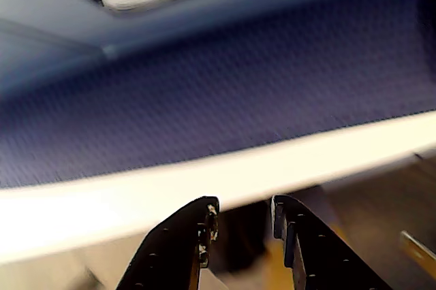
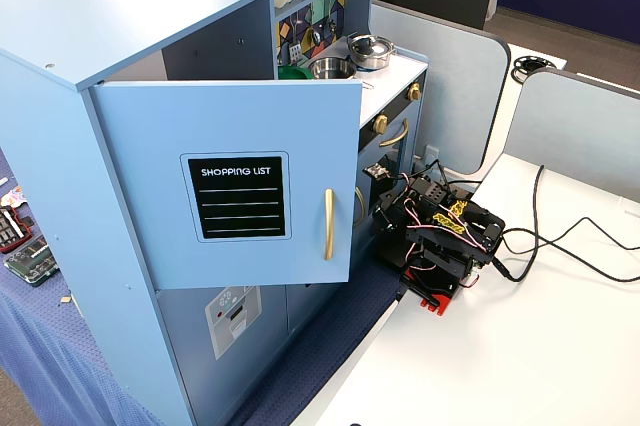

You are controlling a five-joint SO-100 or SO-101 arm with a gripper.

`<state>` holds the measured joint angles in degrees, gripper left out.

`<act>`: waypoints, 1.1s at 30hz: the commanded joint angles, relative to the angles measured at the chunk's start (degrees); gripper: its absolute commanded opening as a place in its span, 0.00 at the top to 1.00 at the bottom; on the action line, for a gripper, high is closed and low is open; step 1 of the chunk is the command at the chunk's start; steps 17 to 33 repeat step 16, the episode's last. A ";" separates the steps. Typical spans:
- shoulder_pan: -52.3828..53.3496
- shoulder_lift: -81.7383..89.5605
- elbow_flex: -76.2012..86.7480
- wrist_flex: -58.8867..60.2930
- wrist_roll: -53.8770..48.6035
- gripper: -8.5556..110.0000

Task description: Open the left cabinet door

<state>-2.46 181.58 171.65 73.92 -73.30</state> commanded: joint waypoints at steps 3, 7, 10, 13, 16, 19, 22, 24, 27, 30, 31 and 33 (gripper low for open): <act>-0.09 0.44 0.09 5.01 -1.49 0.93; -0.62 0.44 0.09 8.00 -6.68 0.92; 0.44 0.44 0.09 13.18 -18.90 0.92; 0.09 0.44 0.00 13.80 -12.22 0.92; 0.09 0.44 0.00 13.89 -13.36 0.92; 0.09 0.44 0.00 13.89 -13.36 0.92; 0.09 0.44 0.00 13.89 -13.36 0.92; 0.09 0.44 0.00 13.89 -13.36 0.92; 0.09 0.44 0.00 13.89 -13.36 0.92; 0.09 0.44 0.00 13.89 -13.36 0.92; 0.09 0.44 0.00 13.89 -13.36 0.92; 0.09 0.44 0.00 13.89 -13.36 0.92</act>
